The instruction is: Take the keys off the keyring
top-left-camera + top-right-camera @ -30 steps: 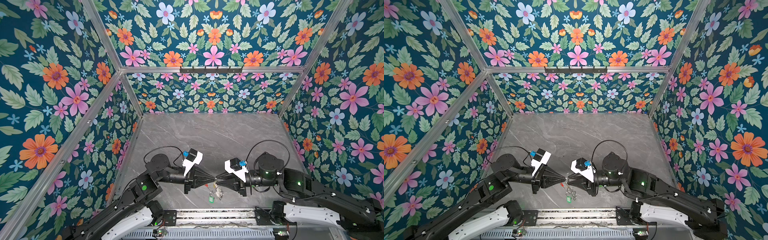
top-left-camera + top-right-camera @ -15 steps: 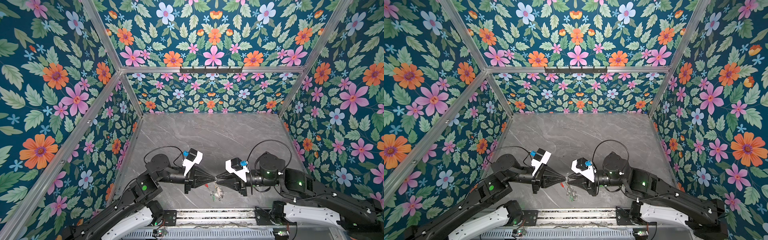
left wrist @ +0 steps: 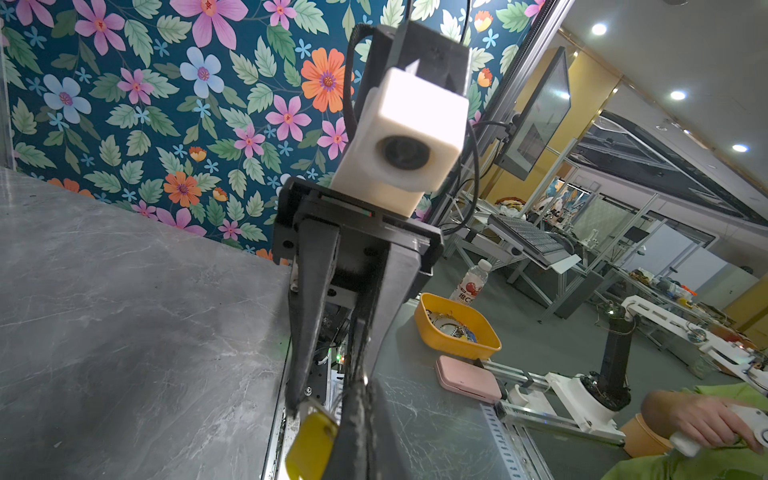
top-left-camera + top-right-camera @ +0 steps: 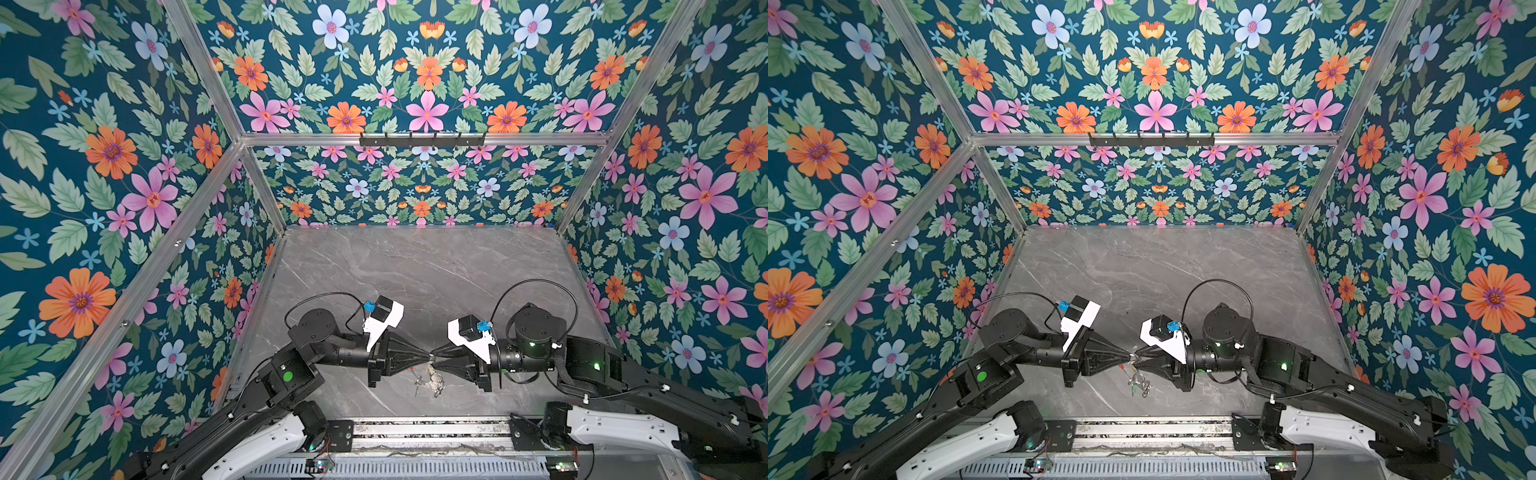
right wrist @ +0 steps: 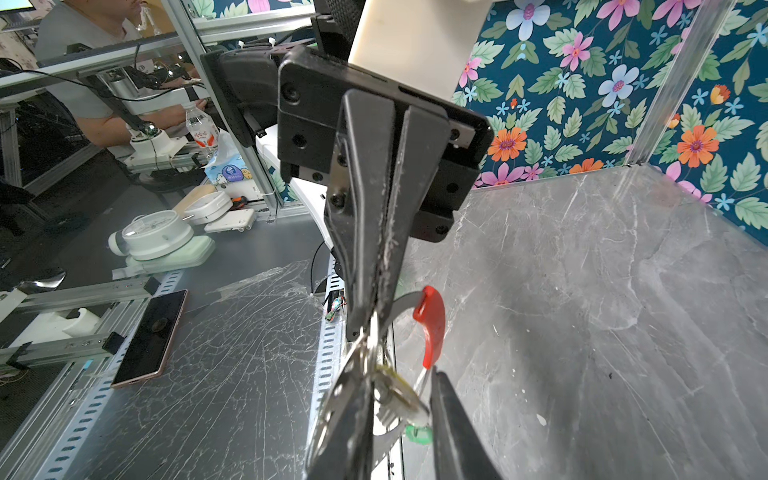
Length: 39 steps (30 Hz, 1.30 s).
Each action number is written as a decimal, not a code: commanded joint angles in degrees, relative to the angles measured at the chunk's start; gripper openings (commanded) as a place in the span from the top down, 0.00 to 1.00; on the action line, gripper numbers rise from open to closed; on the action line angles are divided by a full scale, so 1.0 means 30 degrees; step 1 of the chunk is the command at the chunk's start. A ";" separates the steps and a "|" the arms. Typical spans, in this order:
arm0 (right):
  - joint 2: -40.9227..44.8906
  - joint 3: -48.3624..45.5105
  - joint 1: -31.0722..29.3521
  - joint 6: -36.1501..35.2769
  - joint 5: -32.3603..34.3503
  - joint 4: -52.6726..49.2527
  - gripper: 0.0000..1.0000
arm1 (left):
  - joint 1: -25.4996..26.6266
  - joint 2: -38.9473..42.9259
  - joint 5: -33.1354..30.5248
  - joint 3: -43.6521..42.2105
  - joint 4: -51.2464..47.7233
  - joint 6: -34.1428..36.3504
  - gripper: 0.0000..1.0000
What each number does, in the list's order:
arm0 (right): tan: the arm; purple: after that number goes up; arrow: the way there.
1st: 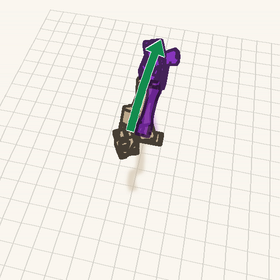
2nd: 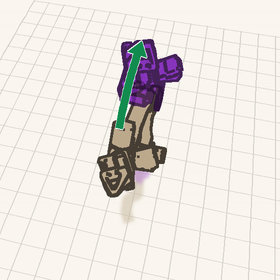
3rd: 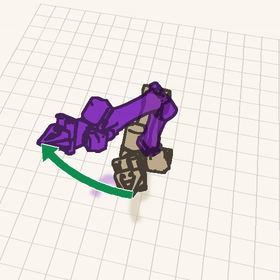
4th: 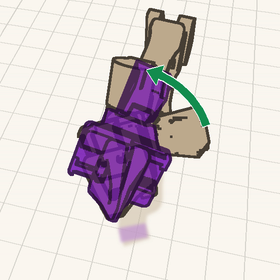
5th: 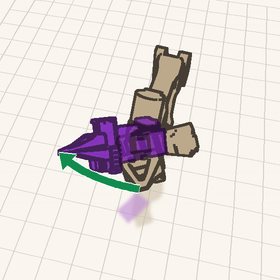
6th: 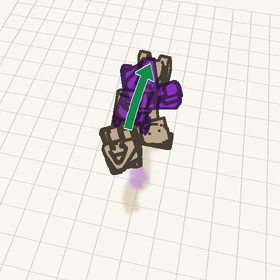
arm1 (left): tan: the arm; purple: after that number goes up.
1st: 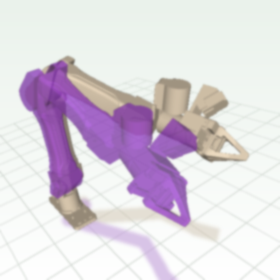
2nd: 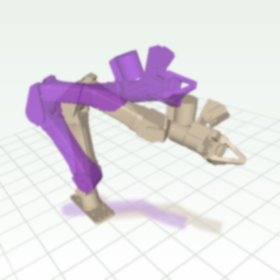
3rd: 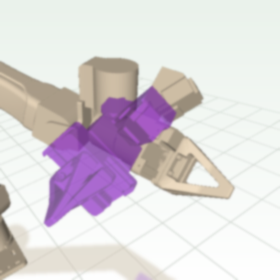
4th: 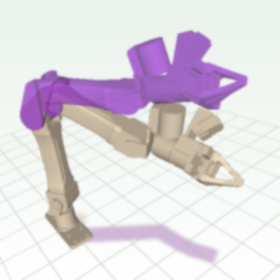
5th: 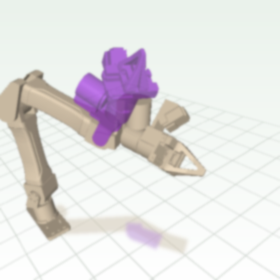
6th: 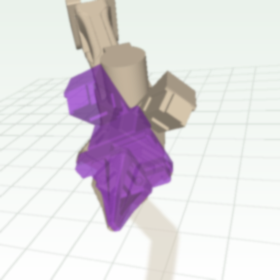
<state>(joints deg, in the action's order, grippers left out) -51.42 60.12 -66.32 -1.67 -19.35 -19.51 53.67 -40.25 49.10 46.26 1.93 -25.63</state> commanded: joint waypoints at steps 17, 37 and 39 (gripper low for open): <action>-0.0772 -0.0142 -0.0005 -0.0219 -0.0358 0.1389 1.00 | 0.0010 0.0379 -0.1769 -0.0734 0.2319 -0.0790 1.00; -0.1654 -0.2019 -0.0009 0.0841 -0.0610 0.7778 1.00 | 0.0010 0.1772 -0.3560 -0.3288 0.6283 -0.1744 1.00; -0.1467 -0.2258 0.0012 0.0953 -0.0558 0.8062 1.00 | 0.0009 0.1931 -0.3850 -0.3657 0.6881 -0.1794 1.00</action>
<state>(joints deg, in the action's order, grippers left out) -55.86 53.82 -66.13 0.30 -19.35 -1.17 53.60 -34.59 38.48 36.14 17.19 -30.11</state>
